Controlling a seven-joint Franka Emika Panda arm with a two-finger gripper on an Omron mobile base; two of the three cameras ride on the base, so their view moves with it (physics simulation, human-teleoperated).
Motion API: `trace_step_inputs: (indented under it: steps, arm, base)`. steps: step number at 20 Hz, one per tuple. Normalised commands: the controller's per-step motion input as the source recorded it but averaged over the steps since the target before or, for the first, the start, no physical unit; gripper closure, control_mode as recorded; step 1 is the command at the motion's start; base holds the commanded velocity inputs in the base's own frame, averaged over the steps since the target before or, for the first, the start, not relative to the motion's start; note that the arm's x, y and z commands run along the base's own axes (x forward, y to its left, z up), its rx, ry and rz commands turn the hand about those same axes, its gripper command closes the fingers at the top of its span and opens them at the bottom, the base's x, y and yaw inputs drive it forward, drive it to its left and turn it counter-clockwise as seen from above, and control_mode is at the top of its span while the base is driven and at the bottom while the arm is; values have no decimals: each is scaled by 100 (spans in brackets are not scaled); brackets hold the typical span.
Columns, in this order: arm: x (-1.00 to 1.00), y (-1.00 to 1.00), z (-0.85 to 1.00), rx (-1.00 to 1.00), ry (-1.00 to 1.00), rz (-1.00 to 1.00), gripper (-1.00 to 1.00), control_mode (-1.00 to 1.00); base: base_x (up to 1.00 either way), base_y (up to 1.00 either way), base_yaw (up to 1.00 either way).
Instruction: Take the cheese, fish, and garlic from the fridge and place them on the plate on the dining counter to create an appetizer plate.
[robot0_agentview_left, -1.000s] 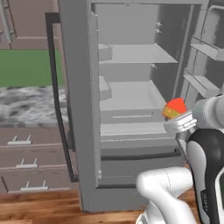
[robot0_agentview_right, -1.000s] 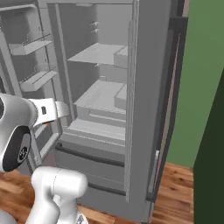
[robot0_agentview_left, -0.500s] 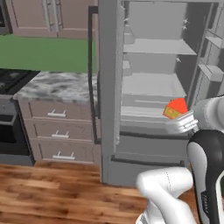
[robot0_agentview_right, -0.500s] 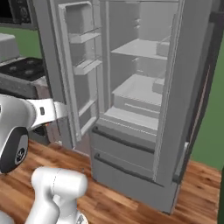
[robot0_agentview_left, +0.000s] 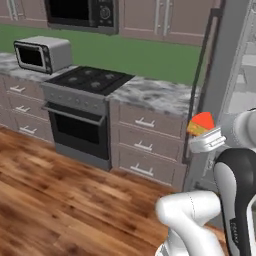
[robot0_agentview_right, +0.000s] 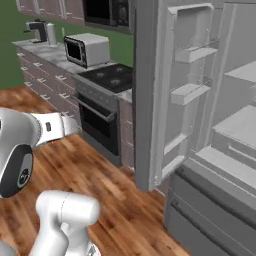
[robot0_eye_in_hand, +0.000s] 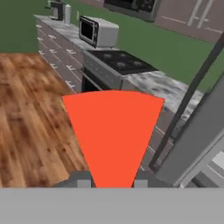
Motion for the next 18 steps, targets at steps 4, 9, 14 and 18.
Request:
trace_step_inputs:
  steps: [4, 9, 14, 18]
  arm:
    - [0, 0, 0, 0, 0, 0, 100, 100]
    - [0, 0, 0, 0, 0, 0, 100, 100]
    - [0, 0, 0, 0, 0, 0, 100, 100]
    - [0, 0, 0, 0, 0, 0, 100, 100]
  base:
    - [77, 69, 48]
    - [99, 81, 39]
    - [100, 39, 31]
    - [100, 26, 28]
